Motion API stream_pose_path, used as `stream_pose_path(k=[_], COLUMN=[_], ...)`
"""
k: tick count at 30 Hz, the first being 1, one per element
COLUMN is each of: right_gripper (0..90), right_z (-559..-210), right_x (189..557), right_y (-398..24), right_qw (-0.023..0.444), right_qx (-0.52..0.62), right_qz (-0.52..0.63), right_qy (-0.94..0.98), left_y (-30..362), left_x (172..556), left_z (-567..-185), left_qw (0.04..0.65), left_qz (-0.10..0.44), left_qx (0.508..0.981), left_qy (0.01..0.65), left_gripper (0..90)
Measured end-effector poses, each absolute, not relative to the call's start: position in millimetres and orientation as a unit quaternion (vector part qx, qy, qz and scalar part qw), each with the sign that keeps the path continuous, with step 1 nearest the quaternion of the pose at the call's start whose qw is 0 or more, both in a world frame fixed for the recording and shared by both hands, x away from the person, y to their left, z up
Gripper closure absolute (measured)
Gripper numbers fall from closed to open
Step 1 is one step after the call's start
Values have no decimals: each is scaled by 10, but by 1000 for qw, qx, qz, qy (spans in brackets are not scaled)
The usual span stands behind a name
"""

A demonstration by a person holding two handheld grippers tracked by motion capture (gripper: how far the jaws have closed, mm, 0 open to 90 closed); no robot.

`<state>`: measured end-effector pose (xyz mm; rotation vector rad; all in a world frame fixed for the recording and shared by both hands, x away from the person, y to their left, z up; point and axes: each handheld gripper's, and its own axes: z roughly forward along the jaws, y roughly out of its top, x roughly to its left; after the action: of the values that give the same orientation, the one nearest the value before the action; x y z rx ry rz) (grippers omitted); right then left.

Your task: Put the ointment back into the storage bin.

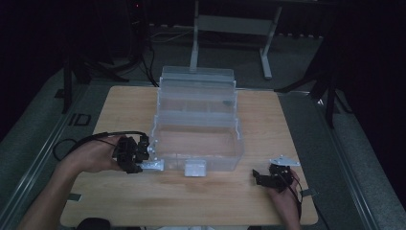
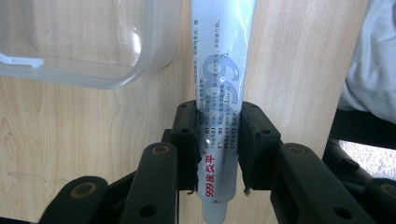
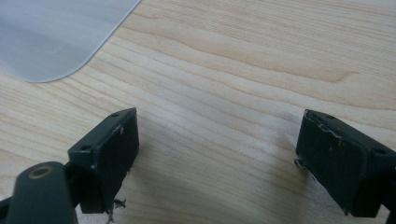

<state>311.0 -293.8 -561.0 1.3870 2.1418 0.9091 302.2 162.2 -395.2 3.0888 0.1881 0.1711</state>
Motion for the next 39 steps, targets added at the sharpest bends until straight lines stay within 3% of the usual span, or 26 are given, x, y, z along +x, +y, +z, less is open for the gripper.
stream_pose_path(k=[39], right_gripper=[129], right_z=[-5610], right_x=[3111], right_y=[-2937], right_qw=[215], right_qx=[501], right_qz=[328], right_qy=[772], left_y=[1575], left_x=[3232], left_z=[-3717], left_qw=[31], left_qz=[72], left_qx=[995], left_qy=[65], left_gripper=[707])
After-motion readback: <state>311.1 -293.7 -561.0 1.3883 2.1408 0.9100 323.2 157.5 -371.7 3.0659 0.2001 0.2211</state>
